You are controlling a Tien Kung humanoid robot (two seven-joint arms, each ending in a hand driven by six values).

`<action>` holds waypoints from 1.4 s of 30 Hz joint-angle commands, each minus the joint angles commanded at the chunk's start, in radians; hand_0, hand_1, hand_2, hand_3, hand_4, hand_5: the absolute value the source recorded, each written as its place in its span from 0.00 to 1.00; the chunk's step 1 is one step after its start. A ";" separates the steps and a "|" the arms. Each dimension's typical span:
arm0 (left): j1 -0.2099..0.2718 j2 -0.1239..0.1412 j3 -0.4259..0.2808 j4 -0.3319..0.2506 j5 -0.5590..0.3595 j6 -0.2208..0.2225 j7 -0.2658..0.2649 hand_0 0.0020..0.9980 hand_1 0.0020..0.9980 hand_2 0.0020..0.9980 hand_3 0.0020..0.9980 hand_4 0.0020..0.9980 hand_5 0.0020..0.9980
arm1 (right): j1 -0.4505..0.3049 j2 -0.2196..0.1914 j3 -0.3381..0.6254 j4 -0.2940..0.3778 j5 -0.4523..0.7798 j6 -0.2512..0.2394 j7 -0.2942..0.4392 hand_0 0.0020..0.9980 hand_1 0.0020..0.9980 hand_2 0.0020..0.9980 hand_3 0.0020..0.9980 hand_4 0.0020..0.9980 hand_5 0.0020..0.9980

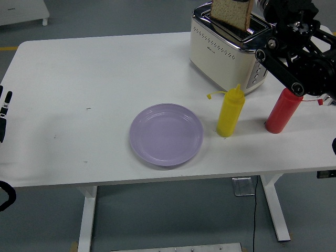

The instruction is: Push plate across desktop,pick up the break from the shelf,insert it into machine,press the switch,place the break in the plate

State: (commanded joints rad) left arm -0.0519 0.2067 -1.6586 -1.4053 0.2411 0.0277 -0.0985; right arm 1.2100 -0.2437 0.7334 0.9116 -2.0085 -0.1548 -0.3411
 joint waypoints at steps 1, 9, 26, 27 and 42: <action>0.001 0.000 0.001 0.000 0.000 0.000 0.000 0.83 0.86 0.92 0.81 0.63 1.00 | -0.002 -0.009 0.013 0.026 -0.006 -0.007 -0.002 0.28 0.34 0.40 0.50 0.26 0.14; 0.003 0.002 0.003 -0.001 0.001 0.000 0.000 0.83 0.86 0.92 0.81 0.63 1.00 | -0.018 -0.059 0.079 0.200 0.019 -0.047 -0.014 0.28 0.34 0.40 0.49 0.26 0.13; 0.001 0.001 -0.005 -0.002 0.000 0.000 0.000 0.83 0.86 0.93 0.81 0.63 1.00 | -0.035 -0.142 -0.136 0.587 0.393 0.079 0.016 0.29 0.33 0.39 0.49 0.25 0.14; 0.001 0.001 -0.006 -0.001 0.000 0.000 0.000 0.83 0.86 0.93 0.81 0.63 1.00 | -0.036 -0.144 -0.153 0.604 0.413 0.085 0.019 0.29 0.33 0.39 0.49 0.25 0.14; 0.003 -0.004 -0.014 -0.001 -0.001 -0.001 -0.002 0.83 0.86 0.93 0.81 0.63 1.00 | -0.096 -0.137 -0.418 0.663 0.605 0.087 0.073 0.31 0.35 0.41 0.50 0.24 0.14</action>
State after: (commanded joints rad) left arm -0.0494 0.2023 -1.6724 -1.4062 0.2404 0.0266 -0.1005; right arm 1.1142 -0.3804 0.3153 1.5744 -1.4036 -0.0677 -0.2679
